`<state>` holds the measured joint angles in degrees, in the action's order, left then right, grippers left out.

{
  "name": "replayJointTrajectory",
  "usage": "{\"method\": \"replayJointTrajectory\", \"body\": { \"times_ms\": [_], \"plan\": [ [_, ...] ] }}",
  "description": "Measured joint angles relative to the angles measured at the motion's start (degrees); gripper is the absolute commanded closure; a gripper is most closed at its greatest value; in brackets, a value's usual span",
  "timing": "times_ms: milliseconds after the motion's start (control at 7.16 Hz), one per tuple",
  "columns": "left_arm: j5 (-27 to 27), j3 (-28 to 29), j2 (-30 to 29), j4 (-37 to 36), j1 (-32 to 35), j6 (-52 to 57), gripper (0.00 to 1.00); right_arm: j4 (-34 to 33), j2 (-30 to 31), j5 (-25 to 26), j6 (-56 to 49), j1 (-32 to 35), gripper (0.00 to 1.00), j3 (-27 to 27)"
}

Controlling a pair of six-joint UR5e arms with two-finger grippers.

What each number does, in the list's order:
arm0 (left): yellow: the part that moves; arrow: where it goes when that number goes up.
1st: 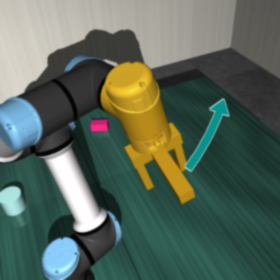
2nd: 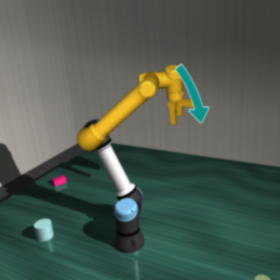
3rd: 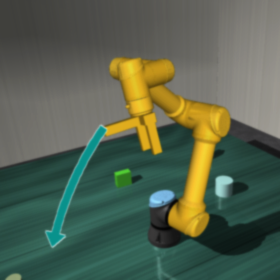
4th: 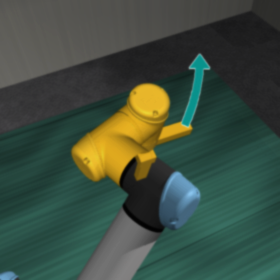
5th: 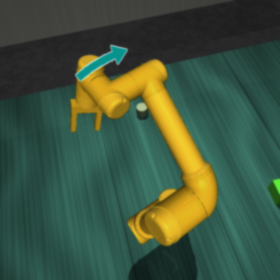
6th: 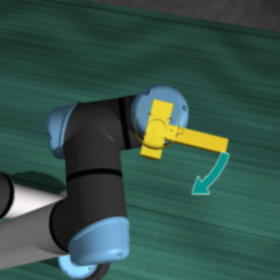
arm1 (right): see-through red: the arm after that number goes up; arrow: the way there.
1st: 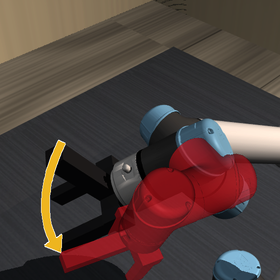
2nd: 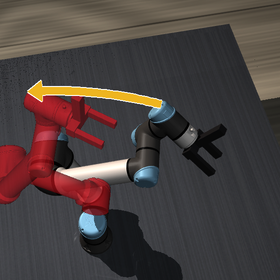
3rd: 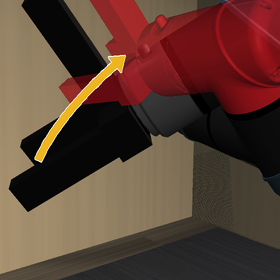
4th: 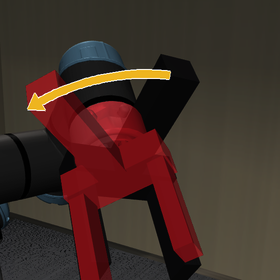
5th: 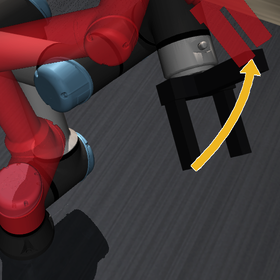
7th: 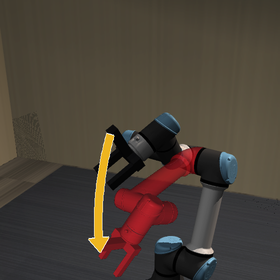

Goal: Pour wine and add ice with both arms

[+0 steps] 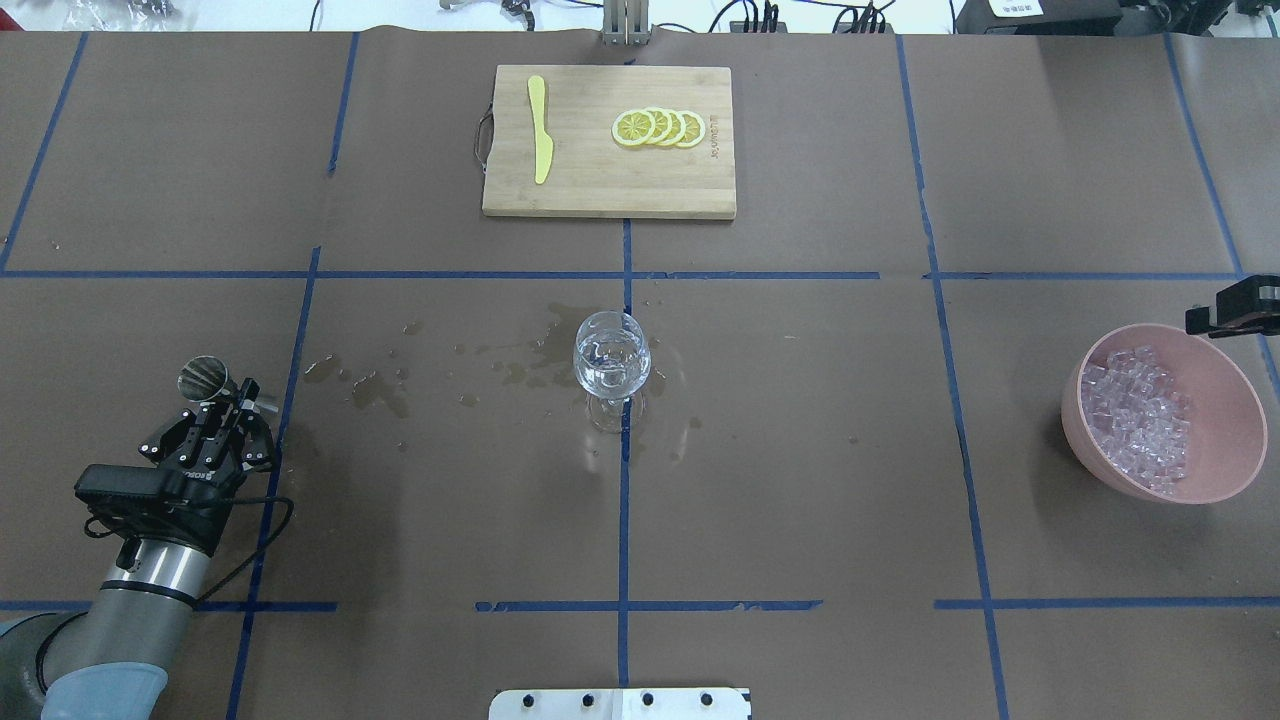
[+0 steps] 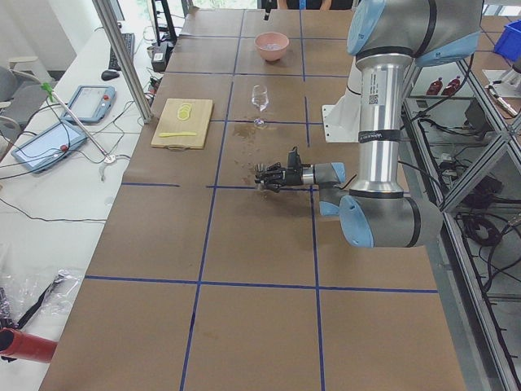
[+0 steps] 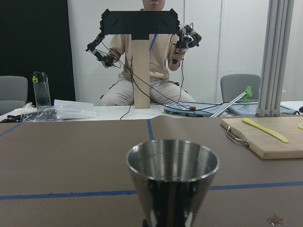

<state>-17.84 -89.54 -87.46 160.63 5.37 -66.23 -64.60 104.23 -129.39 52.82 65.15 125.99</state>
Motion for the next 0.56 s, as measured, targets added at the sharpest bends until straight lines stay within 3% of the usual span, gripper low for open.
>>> {"method": "replayJointTrajectory", "body": {
  "times_ms": [140,558],
  "plan": [
    [0.0,0.0,0.0,0.0,0.0,0.1,0.6,0.0,0.0,0.0,0.0,0.1,1.0,0.0],
    [-0.1,0.2,0.1,0.0,0.0,0.1,0.6,0.1,-0.1,0.0,0.0,0.1,1.0,0.1]
  ]
}}
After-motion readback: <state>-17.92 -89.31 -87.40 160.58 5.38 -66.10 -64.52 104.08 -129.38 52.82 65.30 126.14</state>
